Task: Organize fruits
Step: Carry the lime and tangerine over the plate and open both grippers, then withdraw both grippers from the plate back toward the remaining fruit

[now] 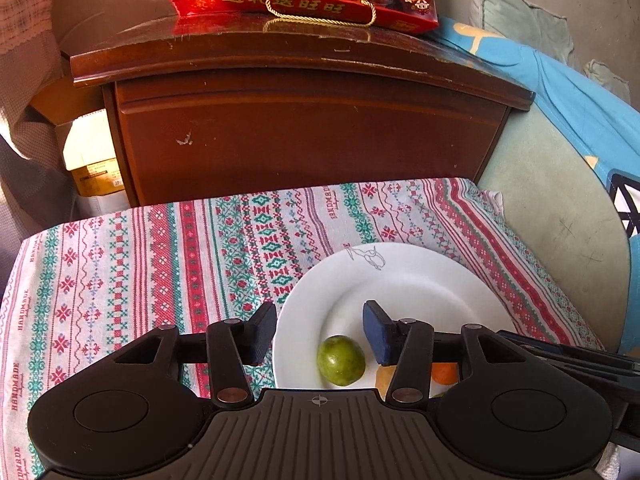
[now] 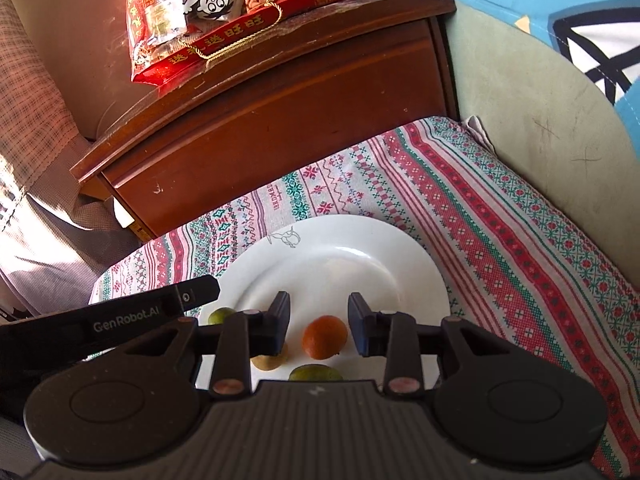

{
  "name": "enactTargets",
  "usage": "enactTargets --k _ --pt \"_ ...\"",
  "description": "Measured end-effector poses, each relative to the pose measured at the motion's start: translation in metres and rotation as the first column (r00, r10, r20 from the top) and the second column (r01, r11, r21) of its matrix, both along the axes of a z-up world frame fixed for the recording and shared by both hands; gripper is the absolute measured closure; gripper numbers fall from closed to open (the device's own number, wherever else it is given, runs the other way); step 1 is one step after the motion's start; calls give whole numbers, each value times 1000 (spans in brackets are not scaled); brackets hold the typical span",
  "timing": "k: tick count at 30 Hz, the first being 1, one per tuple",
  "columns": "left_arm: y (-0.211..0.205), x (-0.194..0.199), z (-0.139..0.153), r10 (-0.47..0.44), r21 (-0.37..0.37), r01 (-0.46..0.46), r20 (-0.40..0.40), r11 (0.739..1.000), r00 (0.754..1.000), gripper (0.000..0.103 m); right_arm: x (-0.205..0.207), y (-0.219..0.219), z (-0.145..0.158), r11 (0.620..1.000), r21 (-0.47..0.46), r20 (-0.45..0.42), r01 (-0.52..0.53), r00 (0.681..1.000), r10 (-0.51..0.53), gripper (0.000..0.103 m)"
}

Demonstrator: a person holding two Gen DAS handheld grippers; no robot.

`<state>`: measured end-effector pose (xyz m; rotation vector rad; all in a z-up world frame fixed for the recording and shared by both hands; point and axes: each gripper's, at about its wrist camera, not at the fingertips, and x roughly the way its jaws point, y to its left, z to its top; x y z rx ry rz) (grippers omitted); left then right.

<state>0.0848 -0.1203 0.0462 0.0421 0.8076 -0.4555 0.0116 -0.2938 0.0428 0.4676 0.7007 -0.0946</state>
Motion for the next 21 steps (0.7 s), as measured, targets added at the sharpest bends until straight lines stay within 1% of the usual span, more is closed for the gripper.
enactTargets --k 5,9,18,19,20,21 --pt "8 0 14 23 -49 -24 -31 999 999 54 -2 0 6 1000 -4 13 -7 1000 7 68" --pt "17 -8 22 40 -43 -42 -31 998 999 53 -5 6 10 999 -10 19 -33 999 33 68" --pt "51 -19 33 108 -58 -109 -33 992 994 53 -18 21 21 995 -35 37 -90 995 92 65" --pt "54 -19 34 113 -52 -114 -35 992 993 52 -19 22 21 995 -34 37 -94 995 96 65" --pt "56 -21 34 116 -46 -117 -33 992 993 47 -21 23 21 994 -32 38 -100 994 102 65" --pt "59 -23 34 118 -41 -120 -29 992 993 45 -22 24 21 994 -32 37 -106 994 107 65"
